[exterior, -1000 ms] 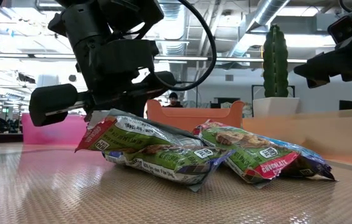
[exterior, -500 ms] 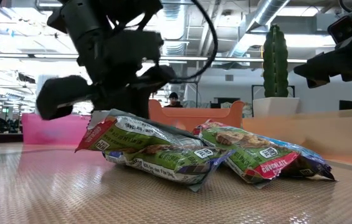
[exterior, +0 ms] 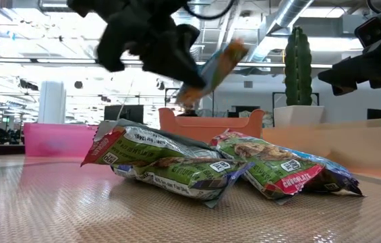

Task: Pick and place Granola Bars by type
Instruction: Put the orange granola bar into the light orange bin

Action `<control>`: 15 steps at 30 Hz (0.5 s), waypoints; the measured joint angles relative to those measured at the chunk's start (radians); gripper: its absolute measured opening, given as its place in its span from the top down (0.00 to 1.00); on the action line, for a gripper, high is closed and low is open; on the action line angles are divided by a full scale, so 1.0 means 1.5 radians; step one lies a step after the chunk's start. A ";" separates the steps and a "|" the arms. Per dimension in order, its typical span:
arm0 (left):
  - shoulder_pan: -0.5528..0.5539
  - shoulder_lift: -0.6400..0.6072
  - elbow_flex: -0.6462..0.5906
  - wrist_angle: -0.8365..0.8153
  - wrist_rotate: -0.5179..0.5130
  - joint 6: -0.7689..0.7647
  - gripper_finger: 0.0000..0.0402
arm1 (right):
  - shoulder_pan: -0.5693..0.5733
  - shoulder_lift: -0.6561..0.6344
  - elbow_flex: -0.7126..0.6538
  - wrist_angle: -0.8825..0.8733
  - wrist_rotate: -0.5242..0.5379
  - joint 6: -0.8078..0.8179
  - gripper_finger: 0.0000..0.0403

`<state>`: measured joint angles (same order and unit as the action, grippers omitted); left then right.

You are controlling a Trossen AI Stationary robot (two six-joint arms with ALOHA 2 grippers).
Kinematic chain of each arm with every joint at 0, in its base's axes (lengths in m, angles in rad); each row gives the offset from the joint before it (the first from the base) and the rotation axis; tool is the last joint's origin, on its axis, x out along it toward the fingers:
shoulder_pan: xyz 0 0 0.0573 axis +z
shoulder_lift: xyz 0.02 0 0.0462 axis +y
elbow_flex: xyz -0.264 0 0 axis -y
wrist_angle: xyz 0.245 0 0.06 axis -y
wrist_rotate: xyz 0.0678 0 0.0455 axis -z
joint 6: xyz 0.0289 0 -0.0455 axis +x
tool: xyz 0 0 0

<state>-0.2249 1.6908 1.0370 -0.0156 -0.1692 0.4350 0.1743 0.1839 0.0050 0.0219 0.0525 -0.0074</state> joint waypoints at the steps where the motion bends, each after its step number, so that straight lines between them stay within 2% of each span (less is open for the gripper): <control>1: 0.007 -0.005 0.000 0.016 0.000 -0.007 0.92 | 0.000 0.000 0.000 0.000 0.000 0.000 0.62; 10: 0.072 -0.017 0.000 0.245 0.000 -0.086 0.92 | 0.000 0.000 0.000 0.000 0.000 0.000 0.62; 15: 0.107 -0.017 0.001 0.340 0.000 -0.164 0.92 | 0.000 0.000 0.000 0.000 0.000 0.000 0.62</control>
<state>-0.0644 1.6657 1.0378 0.4936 -0.1688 0.1894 0.1741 0.1840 0.0051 0.0219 0.0524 -0.0073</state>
